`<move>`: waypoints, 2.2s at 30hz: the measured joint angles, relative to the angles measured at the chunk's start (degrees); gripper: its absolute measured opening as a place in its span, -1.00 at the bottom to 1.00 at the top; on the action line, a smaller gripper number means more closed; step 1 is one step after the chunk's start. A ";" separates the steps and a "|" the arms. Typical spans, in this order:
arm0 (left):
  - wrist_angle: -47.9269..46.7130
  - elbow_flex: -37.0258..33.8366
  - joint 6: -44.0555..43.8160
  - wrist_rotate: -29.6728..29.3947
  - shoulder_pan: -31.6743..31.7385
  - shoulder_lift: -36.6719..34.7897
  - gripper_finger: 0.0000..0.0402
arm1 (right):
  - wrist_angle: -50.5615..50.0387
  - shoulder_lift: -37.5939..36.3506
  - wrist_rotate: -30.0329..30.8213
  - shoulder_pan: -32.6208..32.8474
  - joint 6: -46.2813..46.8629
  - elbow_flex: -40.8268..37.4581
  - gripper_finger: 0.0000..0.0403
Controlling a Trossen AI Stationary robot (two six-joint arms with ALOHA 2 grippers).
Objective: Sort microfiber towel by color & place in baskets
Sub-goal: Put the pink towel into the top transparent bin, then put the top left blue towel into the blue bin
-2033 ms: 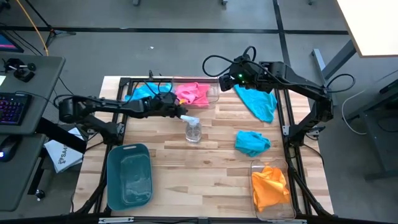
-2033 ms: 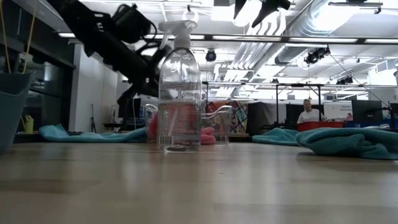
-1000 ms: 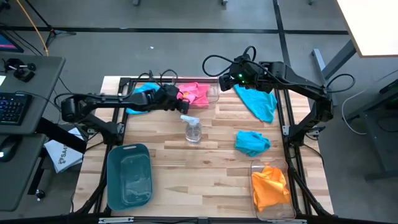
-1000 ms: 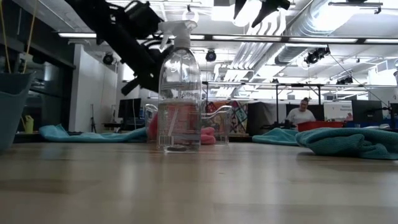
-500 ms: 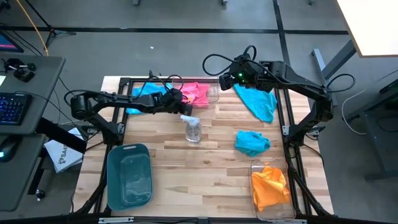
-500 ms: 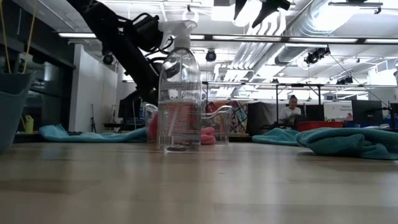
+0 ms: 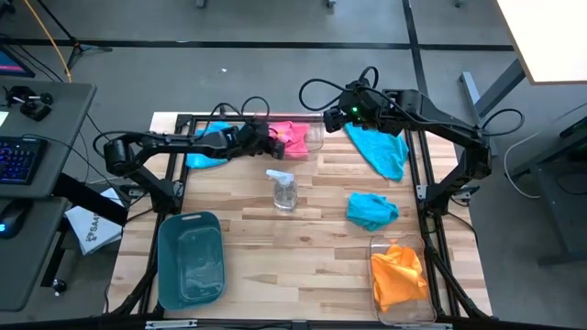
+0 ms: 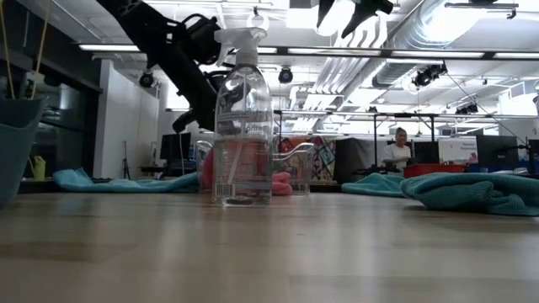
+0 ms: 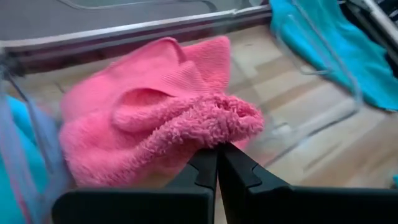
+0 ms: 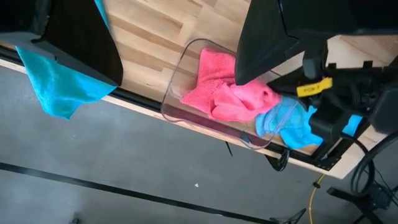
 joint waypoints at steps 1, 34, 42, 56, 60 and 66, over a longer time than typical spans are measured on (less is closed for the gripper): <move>-0.33 0.00 0.42 0.12 0.41 0.08 -1.00 | 0.04 0.00 0.01 0.00 0.00 0.00 0.52; -5.19 12.56 11.36 6.07 6.83 6.06 -1.00 | 0.41 0.00 -0.21 0.00 -0.07 -0.02 0.52; -9.20 13.53 12.62 7.35 10.06 5.51 -1.00 | 0.41 0.00 -0.21 0.00 -0.15 -0.02 0.52; -19.43 5.95 18.36 -5.55 14.08 -13.72 -1.00 | 0.35 0.00 -0.19 0.00 -0.29 -0.02 0.52; -22.28 -0.79 17.98 -1.44 15.68 -19.36 -1.00 | 0.37 0.00 -0.19 0.00 -1.19 -0.02 0.52; -34.55 -5.67 16.98 6.32 15.68 -24.43 -0.98 | 0.37 0.00 -0.17 0.02 -2.21 -0.02 0.52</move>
